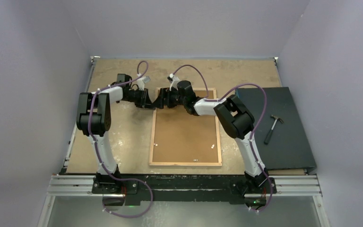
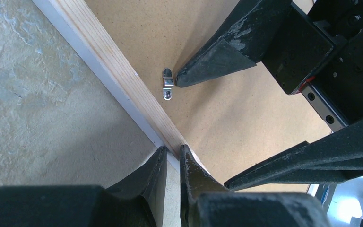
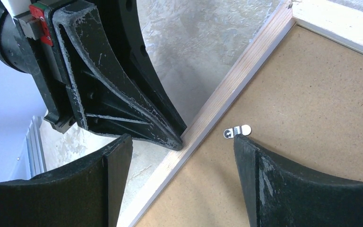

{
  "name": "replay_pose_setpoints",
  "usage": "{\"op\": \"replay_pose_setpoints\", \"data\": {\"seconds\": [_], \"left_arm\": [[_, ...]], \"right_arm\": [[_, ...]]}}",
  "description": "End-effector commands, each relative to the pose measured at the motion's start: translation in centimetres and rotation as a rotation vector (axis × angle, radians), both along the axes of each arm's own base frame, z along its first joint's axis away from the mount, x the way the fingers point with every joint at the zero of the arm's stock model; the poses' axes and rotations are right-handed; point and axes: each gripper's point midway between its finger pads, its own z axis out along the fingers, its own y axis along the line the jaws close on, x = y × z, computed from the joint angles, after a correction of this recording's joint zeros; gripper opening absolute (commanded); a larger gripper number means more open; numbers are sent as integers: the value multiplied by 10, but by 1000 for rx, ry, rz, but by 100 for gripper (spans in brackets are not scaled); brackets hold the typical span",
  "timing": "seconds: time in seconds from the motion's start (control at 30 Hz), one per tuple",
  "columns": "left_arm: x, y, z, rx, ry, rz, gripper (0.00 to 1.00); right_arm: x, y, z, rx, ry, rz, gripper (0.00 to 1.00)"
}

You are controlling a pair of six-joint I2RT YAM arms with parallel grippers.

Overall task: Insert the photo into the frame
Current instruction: Install the photo frame at the center of the board, then adjust the photo frame at the center of the board.

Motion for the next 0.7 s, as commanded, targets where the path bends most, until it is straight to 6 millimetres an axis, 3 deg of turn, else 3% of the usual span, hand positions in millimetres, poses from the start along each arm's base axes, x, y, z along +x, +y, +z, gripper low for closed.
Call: {"op": "replay_pose_setpoints", "data": {"seconds": [0.0,0.3,0.67], "left_arm": [[-17,-1,-16,40,26,-38,10],[-20,-1,-16,42,26,-45,9],[-20,-1,-15,45,18,-53,9]], "right_arm": [[5,6,4,30,-3,-6,80],[12,10,5,43,-18,-14,80],[5,16,3,62,-6,45,79]]}}
